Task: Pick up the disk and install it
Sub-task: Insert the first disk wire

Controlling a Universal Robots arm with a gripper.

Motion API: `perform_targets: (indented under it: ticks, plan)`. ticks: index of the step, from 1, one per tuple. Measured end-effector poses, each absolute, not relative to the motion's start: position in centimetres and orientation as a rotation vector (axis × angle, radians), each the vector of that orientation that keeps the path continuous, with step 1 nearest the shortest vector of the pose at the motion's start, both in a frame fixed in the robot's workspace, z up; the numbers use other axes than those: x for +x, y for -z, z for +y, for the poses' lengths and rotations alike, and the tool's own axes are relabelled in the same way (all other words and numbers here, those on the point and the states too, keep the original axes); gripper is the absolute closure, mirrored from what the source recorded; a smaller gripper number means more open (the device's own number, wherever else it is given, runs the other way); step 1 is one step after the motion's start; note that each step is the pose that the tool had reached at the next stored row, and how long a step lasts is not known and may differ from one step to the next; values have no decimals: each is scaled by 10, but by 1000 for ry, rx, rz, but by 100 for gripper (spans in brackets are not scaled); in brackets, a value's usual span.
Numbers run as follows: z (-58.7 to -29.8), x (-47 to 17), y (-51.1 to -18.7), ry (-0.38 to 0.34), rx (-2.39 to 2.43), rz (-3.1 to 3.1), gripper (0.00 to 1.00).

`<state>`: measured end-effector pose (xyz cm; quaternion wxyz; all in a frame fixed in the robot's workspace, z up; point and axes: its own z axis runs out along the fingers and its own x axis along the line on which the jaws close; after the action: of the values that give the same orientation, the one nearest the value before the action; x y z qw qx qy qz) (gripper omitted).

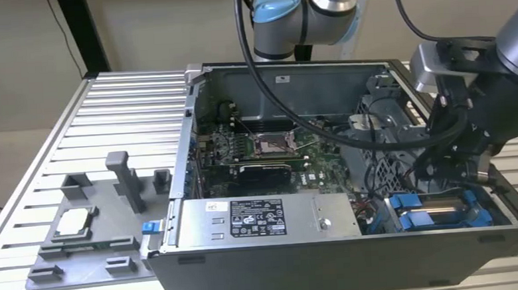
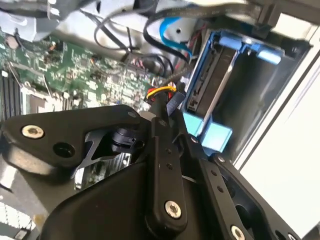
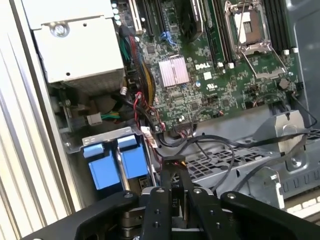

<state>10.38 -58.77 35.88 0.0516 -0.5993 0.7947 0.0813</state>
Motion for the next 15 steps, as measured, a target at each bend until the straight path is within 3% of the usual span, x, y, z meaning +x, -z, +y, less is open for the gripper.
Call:
perform_targets:
  ticks: [15]
  plan:
    - [-588,131,-356,-172,-1886,2498,100]
